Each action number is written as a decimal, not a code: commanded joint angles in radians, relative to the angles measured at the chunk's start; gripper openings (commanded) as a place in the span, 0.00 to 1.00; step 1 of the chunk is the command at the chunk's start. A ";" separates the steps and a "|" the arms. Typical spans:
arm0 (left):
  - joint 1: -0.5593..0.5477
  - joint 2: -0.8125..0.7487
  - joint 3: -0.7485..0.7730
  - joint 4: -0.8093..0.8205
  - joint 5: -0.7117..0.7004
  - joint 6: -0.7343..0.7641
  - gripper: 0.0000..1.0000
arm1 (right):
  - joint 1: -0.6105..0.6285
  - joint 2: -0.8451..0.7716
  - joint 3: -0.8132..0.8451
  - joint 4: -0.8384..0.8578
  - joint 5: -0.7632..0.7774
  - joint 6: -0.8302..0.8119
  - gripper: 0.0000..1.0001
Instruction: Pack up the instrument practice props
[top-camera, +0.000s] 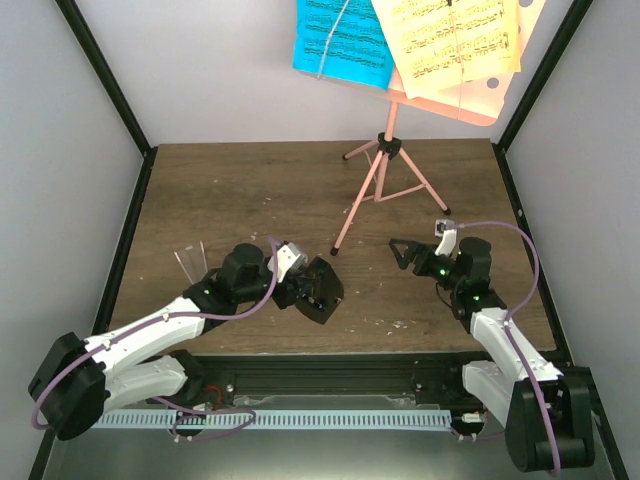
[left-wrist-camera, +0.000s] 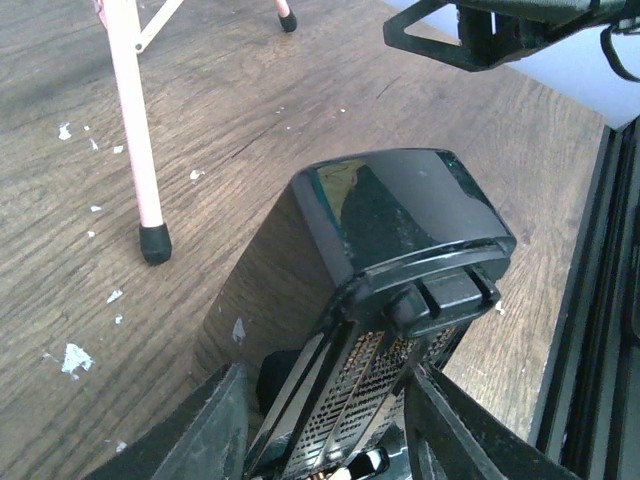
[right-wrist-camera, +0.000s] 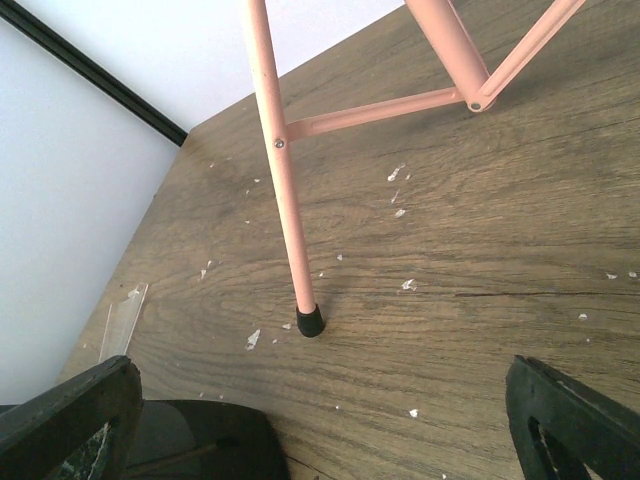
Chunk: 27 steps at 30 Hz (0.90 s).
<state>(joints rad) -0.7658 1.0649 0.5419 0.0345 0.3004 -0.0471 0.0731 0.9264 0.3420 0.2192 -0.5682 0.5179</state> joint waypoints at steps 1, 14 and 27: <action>-0.002 -0.010 -0.005 0.011 0.008 -0.002 0.49 | -0.009 0.001 0.002 0.018 -0.007 0.010 1.00; 0.053 -0.132 -0.247 0.166 0.099 -0.441 0.89 | 0.197 -0.039 -0.114 0.024 -0.129 0.084 1.00; 0.484 -0.297 -0.117 -0.181 -0.017 -0.530 0.97 | 0.983 0.003 -0.176 0.059 0.623 0.113 1.00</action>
<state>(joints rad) -0.4110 0.8028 0.3210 0.0227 0.3408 -0.5674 0.9245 0.8585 0.1627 0.2218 -0.2382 0.6273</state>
